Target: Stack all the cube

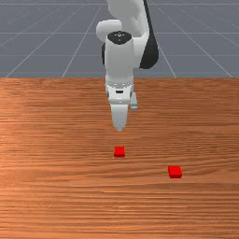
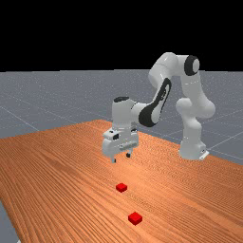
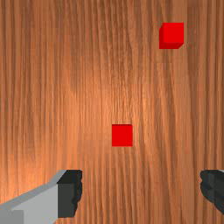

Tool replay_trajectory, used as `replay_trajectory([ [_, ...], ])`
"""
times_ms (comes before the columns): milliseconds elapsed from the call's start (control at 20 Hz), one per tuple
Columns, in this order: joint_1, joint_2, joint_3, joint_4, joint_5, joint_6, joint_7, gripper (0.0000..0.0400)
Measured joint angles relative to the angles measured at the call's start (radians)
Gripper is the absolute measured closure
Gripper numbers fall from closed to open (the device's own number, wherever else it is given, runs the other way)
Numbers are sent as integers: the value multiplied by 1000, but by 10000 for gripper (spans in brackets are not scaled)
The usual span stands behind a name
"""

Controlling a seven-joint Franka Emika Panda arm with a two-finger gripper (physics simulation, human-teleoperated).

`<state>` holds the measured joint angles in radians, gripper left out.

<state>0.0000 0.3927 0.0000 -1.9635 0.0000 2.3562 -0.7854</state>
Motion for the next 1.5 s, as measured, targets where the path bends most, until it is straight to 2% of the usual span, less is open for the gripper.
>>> replay_trajectory([
  [50, 0, 0, 0, 0, 0, 0, 0, 151],
  [100, 2, 1, -2, 2, 5, -1, 18, 92],
  [150, 3, 1, -4, 3, 7, -2, 29, 56],
  [250, 3, 1, -6, 4, 10, -3, 40, 21],
  [300, 19, 23, -28, 57, 45, -61, 201, 168],
  [350, 30, 36, -52, 99, 82, -102, 362, 258],
  [400, 41, 44, -76, 125, 120, -129, 525, 313],
  [500, 64, 49, -120, 144, 199, -149, 854, 367],
  [600, 86, 46, -156, 135, 271, -140, 1134, 388],
  [700, 94, 42, -169, 125, 304, -130, 1245, 396],
  [750, 96, 40, -171, 122, 313, -125, 1271, 240],
  [800, 98, 40, -172, 121, 320, -122, 1291, 146],
  [850, 100, 39, -174, 121, 324, -119, 1308, 89],
  [900, 102, 40, -175, 121, 325, -115, 1318, 54],
  [1000, 110, 55, -171, 122, 327, -95, 1328, 20],
  [1100, 122, 102, -158, 123, 335, -45, 1329, 7],
  [1300, 122, 189, -153, 130, 350, 35, 1330, 1],
  [1500, 123, 272, -179, 130, 359, 165, 1362, 0],
])
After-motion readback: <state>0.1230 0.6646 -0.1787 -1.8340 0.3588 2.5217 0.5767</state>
